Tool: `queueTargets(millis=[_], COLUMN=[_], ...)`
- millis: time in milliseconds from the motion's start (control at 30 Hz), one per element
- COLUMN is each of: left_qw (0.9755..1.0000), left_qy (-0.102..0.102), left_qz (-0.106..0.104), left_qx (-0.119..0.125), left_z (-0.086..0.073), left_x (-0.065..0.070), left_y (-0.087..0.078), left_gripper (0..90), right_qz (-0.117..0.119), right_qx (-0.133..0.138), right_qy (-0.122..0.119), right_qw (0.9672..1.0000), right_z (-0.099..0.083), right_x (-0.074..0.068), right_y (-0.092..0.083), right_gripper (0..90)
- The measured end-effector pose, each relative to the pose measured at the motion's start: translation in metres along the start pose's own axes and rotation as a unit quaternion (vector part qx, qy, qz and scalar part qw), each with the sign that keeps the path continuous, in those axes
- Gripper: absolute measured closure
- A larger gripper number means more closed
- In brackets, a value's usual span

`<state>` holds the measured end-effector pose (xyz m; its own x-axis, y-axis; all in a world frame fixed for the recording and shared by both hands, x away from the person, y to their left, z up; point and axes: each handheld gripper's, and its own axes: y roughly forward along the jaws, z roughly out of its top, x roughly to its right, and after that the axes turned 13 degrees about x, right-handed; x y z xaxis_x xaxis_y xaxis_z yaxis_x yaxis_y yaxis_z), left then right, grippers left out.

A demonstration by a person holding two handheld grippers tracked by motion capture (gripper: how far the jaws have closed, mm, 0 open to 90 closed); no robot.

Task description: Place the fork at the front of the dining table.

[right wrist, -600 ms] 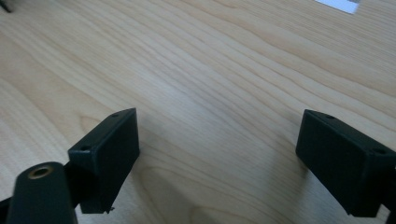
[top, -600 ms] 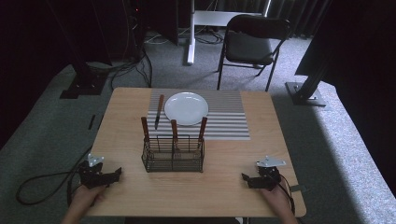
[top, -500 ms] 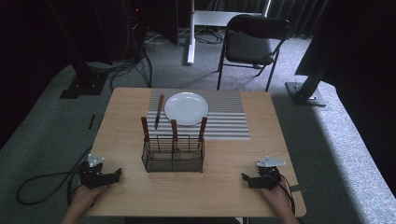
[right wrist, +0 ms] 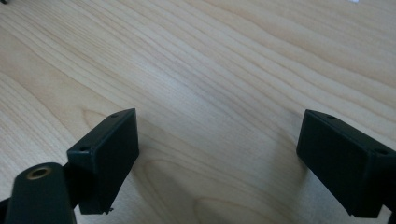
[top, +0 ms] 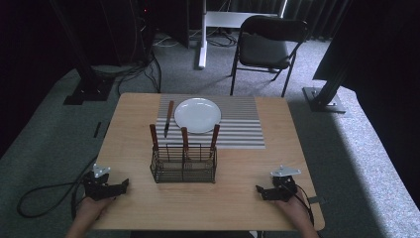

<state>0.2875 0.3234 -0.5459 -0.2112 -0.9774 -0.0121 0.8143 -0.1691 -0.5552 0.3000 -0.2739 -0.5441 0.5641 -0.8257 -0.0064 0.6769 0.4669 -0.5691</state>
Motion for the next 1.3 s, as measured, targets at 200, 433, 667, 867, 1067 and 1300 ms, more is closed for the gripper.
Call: queueTargets(millis=[200,433,667,867,1067,1300], left_qw=[1.0000,1.0000,1.0000,1.0000,1.0000,1.0000], left_qy=[0.001,0.002,0.002,0.002,0.003,0.003], left_qz=[-0.001,-0.002,-0.002,-0.003,-0.004,-0.004], left_qx=[0.000,0.000,0.000,0.001,0.000,0.000], left_z=[0.000,0.000,0.000,0.000,0.000,0.000], left_x=[0.000,0.000,-0.001,-0.001,-0.001,-0.001], left_y=[0.000,0.001,0.001,0.001,0.000,0.000], left_gripper=[1.2,1.1,1.1,1.2,1.2,1.2], right_qz=[0.001,0.010,0.024,0.060,0.077,0.099], right_qx=[-0.004,0.003,0.036,0.059,0.077,0.103], right_qy=[0.012,0.007,0.006,-0.001,-0.009,-0.023], right_qw=[0.9999,0.9999,0.9990,0.9964,0.9940,0.9894], right_z=[0.004,0.011,0.028,0.050,0.070,0.097], right_x=[-0.009,-0.018,-0.026,-0.043,-0.055,-0.068], right_y=[0.001,-0.004,-0.013,-0.017,-0.021,-0.025], right_gripper=[14.8,17.4,21.2,21.3,21.3,21.3])
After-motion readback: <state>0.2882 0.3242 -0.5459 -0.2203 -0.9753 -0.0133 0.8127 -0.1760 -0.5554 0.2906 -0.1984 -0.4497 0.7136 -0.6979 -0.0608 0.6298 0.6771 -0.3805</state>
